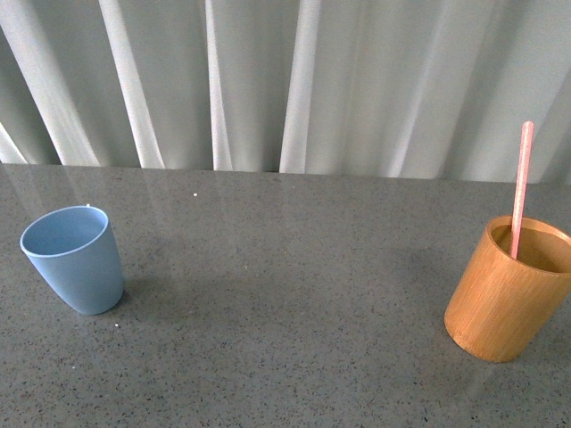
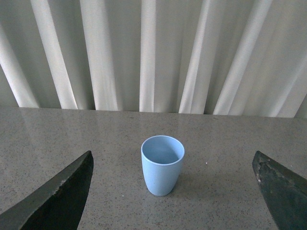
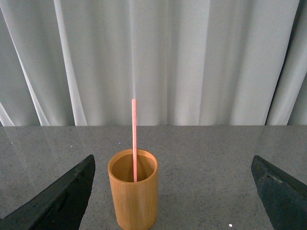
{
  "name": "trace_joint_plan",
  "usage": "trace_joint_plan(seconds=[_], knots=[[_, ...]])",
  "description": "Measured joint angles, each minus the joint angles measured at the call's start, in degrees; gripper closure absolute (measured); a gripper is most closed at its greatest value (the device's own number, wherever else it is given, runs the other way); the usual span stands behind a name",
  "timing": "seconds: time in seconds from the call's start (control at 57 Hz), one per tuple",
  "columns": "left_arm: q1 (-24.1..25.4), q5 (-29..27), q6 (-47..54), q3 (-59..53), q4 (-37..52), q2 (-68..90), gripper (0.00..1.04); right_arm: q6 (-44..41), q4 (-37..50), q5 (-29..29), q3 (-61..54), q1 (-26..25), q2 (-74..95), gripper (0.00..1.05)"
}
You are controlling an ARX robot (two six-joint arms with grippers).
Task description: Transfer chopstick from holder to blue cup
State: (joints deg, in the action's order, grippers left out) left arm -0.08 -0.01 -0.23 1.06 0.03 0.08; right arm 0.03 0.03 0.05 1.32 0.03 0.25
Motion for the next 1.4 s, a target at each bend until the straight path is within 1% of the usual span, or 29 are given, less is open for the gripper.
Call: trace_joint_plan(seconds=[0.351, 0.386, 0.404, 0.421, 0.456, 0.491, 0.509, 0.596, 0.614, 0.702, 0.772, 0.86, 0.93, 0.965, 1.053, 1.175, 1.404], knots=[[0.0, -0.07, 0.0, 0.02, -0.02, 0.0, 0.07, 0.0, 0.0, -0.02, 0.0, 0.0, 0.0, 0.1], [-1.68, -4.59, -2.1, 1.16, -3.69, 1.81, 0.07, 0.0, 0.0, 0.0, 0.0, 0.0, 0.0, 0.1], [-2.84, -9.4, -4.07, 2.23, -6.73, 3.45, 0.07, 0.0, 0.0, -0.02, 0.0, 0.0, 0.0, 0.1], [-3.39, -11.1, -4.94, 2.78, -8.02, 4.42, 0.07, -0.02, 0.0, -0.02, 0.0, 0.0, 0.0, 0.1], [-4.33, -17.0, -8.31, 4.57, -11.63, 8.76, 0.07, 0.0, 0.0, 0.02, 0.0, 0.02, 0.0, 0.1], [-4.46, -19.23, -9.73, 5.11, -12.09, 11.52, 0.07, 0.0, 0.0, 0.04, 0.0, 0.02, 0.0, 0.1], [-4.24, -19.45, -10.86, 5.42, -11.82, 13.16, 0.07, 0.0, 0.0, 0.0, 0.0, 0.02, 0.0, 0.1], [-1.53, -17.73, -11.91, 9.29, -5.27, 22.56, 0.07, 0.0, 0.0, 0.02, 0.0, 0.02, 0.0, 0.1], [-0.68, -16.41, -11.85, 11.3, -4.02, 25.11, 0.07, 0.0, 0.0, 0.0, 0.0, 0.02, 0.0, 0.1], [1.42, -12.24, -10.86, 18.62, -4.94, 33.53, 0.07, -0.02, 0.0, 0.02, 0.0, 0.0, 0.0, 0.1], [2.38, -9.46, -9.01, 24.5, -7.91, 40.98, 0.07, 0.0, 0.0, 0.02, 0.0, 0.02, 0.0, 0.1], [2.93, -2.29, -6.8, 34.42, -17.07, 54.05, 0.07, 0.0, 0.0, 0.0, 0.0, 0.02, 0.0, 0.1], [2.95, 1.2, -4.59, 39.76, -19.52, 62.1, 0.07, 0.0, 0.0, 0.0, 0.0, 0.02, 0.0, 0.1], [2.93, 1.2, -3.91, 41.53, -20.26, 64.87, 0.07, 0.0, 0.0, 0.0, 0.0, 0.02, 0.0, 0.1], [2.27, -1.33, -0.96, 45.59, -20.11, 73.96, 0.07, 0.0, 0.0, 0.02, 0.0, 0.02, 0.0, 0.1], [1.44, -4.35, 1.03, 48.17, -18.62, 81.29, 0.07, 0.0, 0.0, 0.0, 0.0, 0.02, 0.0, 0.1], [0.55, -4.35, 0.39, 52.43, -17.64, 87.78, 0.07, -0.02, 0.0, 0.0, 0.0, 0.02, 0.0, 0.1]])
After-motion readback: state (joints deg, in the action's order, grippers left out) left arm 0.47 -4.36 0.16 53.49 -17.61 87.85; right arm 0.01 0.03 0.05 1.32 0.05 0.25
